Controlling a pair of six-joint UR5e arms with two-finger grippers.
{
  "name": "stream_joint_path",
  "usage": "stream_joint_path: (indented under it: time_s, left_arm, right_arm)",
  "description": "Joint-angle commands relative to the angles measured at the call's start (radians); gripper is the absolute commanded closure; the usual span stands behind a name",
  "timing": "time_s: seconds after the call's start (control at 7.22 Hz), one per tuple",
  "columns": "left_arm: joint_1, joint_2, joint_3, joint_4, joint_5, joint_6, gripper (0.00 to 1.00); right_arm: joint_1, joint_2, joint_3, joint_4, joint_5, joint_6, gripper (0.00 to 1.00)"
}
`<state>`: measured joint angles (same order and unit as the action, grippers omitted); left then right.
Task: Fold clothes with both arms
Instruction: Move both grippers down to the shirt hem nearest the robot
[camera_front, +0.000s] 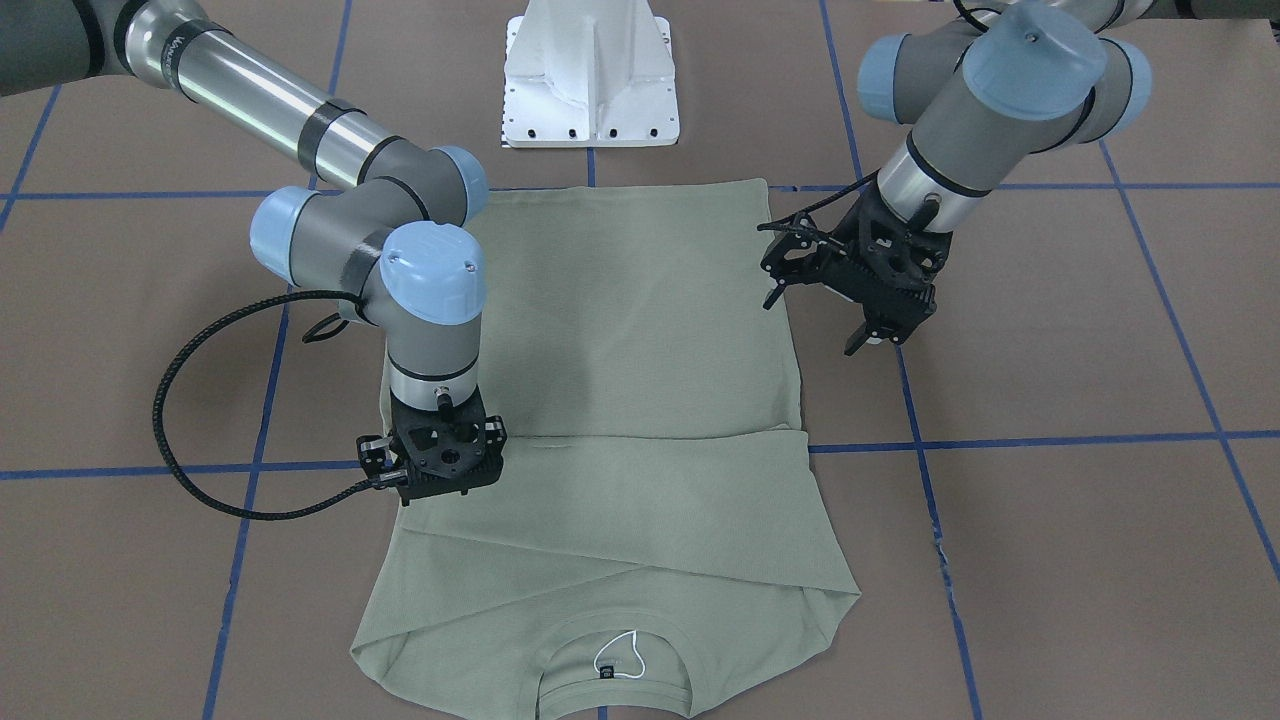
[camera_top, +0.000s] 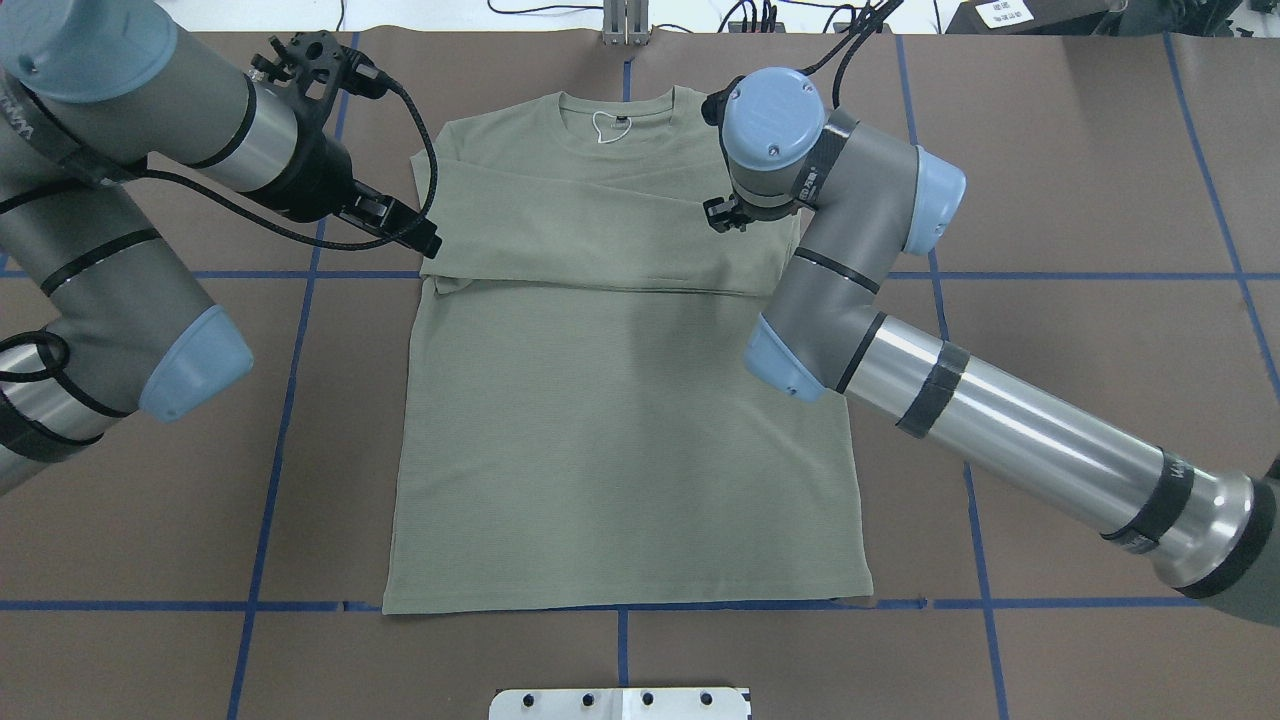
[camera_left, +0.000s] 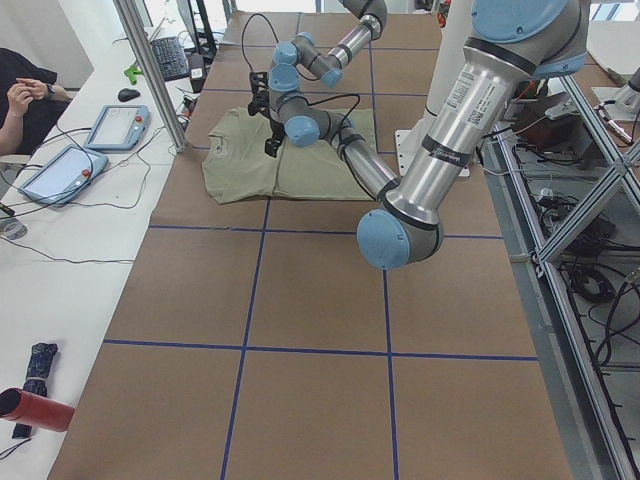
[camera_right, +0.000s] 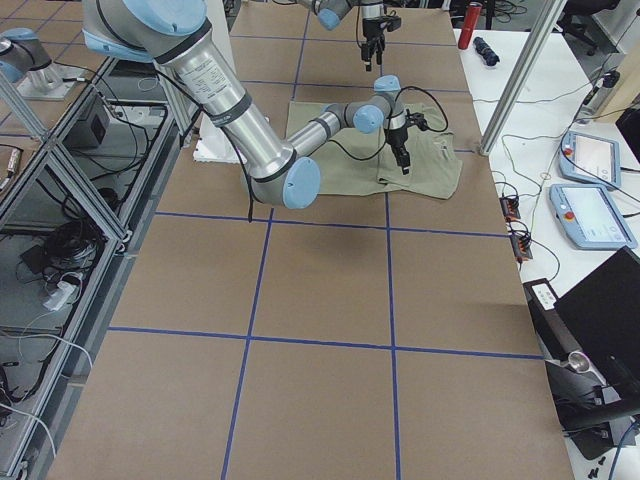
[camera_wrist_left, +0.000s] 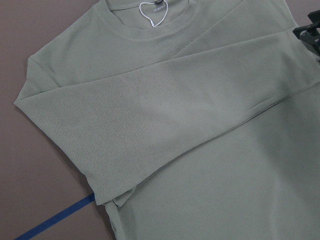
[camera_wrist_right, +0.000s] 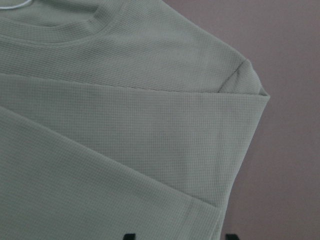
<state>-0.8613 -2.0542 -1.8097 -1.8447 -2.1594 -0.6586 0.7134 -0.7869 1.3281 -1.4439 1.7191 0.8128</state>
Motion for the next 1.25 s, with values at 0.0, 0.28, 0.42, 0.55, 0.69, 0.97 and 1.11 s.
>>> stream_joint_path:
  time_s: [0.0, 0.28, 0.42, 0.55, 0.69, 0.97, 1.11]
  left_arm:
    - [0.011, 0.072, -0.116, -0.004, 0.012, -0.207, 0.00]
    - [0.126, 0.204, -0.279, -0.019, 0.141, -0.379, 0.00]
    - [0.183, 0.259, -0.328, -0.048, 0.188, -0.456, 0.00]
    - [0.267, 0.329, -0.367, -0.113, 0.263, -0.561, 0.00]
    - [0.383, 0.412, -0.375, -0.220, 0.373, -0.667, 0.00]
    - [0.613, 0.518, -0.366, -0.336, 0.571, -0.855, 0.00]
    - [0.705, 0.529, -0.343, -0.337, 0.652, -0.936, 0.00]
  right_arm:
    - [-0.018, -0.230, 0.311, 0.038, 0.093, 0.168, 0.00]
    - [-0.116, -0.456, 0.541, 0.158, 0.085, 0.418, 0.00]
    - [-0.208, -0.554, 0.644, 0.198, 0.014, 0.539, 0.00]
    - [-0.303, -0.653, 0.736, 0.227, -0.065, 0.625, 0.00]
    - [-0.371, -0.735, 0.810, 0.231, -0.100, 0.707, 0.00]
    - [-0.469, -0.800, 0.839, 0.279, -0.191, 0.784, 0.00]
    - [-0.495, -0.881, 0.839, 0.418, -0.209, 0.792, 0.00]
